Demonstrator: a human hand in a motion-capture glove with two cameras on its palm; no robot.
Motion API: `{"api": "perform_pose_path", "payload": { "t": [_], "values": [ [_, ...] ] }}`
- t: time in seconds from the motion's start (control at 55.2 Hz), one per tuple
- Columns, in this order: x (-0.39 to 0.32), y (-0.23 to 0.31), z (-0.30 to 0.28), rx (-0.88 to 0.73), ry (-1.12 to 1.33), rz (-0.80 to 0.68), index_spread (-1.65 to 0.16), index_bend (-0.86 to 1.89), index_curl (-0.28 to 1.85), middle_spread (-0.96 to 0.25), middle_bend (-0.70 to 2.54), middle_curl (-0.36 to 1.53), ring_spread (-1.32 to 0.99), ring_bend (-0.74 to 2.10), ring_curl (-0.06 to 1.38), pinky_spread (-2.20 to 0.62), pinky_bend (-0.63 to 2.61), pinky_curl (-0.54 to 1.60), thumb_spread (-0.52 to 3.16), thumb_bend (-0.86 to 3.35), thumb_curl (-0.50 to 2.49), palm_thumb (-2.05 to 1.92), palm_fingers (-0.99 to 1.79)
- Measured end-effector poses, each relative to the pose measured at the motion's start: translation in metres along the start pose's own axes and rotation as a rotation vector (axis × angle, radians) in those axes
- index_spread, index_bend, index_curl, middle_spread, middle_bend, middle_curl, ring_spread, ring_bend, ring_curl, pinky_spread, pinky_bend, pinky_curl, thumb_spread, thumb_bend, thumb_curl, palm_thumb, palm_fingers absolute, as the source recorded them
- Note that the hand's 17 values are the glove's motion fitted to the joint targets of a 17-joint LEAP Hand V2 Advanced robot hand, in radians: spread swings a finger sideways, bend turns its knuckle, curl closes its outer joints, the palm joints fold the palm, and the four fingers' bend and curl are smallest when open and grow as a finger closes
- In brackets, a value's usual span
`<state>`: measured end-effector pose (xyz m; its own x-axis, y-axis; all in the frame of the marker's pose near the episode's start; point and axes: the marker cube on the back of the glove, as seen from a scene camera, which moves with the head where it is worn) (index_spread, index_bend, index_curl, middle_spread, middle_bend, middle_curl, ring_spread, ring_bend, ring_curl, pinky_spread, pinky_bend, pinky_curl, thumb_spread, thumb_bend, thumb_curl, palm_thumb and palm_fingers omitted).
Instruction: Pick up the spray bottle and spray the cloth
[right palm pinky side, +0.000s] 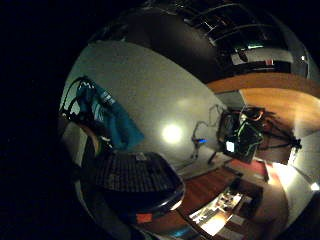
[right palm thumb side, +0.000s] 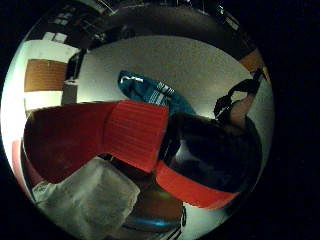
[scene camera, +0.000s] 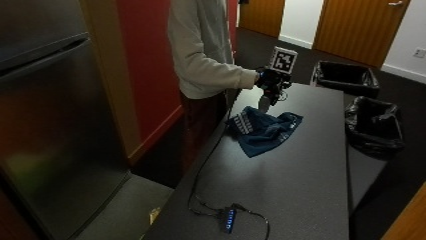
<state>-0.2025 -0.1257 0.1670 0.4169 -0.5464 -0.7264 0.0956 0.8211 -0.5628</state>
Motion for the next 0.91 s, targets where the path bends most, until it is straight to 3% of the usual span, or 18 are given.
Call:
{"api": "perform_pose_path", "payload": {
  "t": [0.054, 0.163, 0.254, 0.326, 0.562, 0.67, 0.725, 0.797, 0.906],
  "values": [
    [-0.008, -0.002, 0.008, -0.022, 0.060, 0.073, -0.24, 0.18, 0.45, -0.12, 0.36, 0.43, -0.20, 0.53, 0.39, -0.21, 0.42, 0.37, 0.32, -0.04, 0.71, 0.88, 1.31],
    [-0.033, 0.002, 0.017, -0.038, 0.036, -0.064, -0.24, 0.18, 0.45, -0.13, 0.36, 0.43, -0.20, 0.53, 0.39, -0.21, 0.42, 0.37, 0.32, -0.04, 0.72, 0.88, 1.31],
    [-0.040, -0.003, 0.024, -0.046, 0.062, 0.104, -0.24, 0.18, 0.45, -0.13, 0.36, 0.43, -0.20, 0.53, 0.39, -0.21, 0.42, 0.37, 0.32, -0.04, 0.72, 0.88, 1.31],
    [-0.047, 0.006, 0.026, -0.056, 0.032, -0.079, -0.24, 0.18, 0.45, -0.13, 0.36, 0.43, -0.20, 0.53, 0.39, -0.21, 0.42, 0.37, 0.32, -0.04, 0.72, 0.88, 1.31],
    [-0.044, 0.012, 0.033, -0.062, 0.028, -0.112, -0.24, 0.18, 0.45, -0.13, 0.36, 0.43, -0.20, 0.53, 0.39, -0.21, 0.43, 0.37, 0.32, -0.04, 0.72, 0.88, 1.31],
    [-0.042, 0.008, 0.033, -0.049, 0.026, 0.028, -0.24, 0.18, 0.45, -0.13, 0.36, 0.43, -0.20, 0.53, 0.39, -0.21, 0.43, 0.37, 0.32, -0.04, 0.72, 0.88, 1.31],
    [-0.046, 0.009, 0.032, -0.050, -0.009, 0.022, -0.24, 0.18, 0.45, -0.13, 0.36, 0.43, -0.20, 0.53, 0.39, -0.21, 0.43, 0.37, 0.32, -0.04, 0.72, 0.88, 1.31],
    [-0.036, 0.005, 0.034, -0.047, 0.082, 0.194, -0.24, 0.18, 0.45, -0.13, 0.36, 0.43, -0.20, 0.53, 0.39, -0.21, 0.43, 0.37, 0.32, -0.04, 0.72, 0.88, 1.31],
    [-0.041, 0.014, 0.031, -0.036, -0.010, -0.049, -0.24, 0.18, 0.45, -0.13, 0.36, 0.43, -0.20, 0.53, 0.39, -0.21, 0.44, 0.37, 0.32, -0.04, 0.72, 0.87, 1.31]
  ]
}}
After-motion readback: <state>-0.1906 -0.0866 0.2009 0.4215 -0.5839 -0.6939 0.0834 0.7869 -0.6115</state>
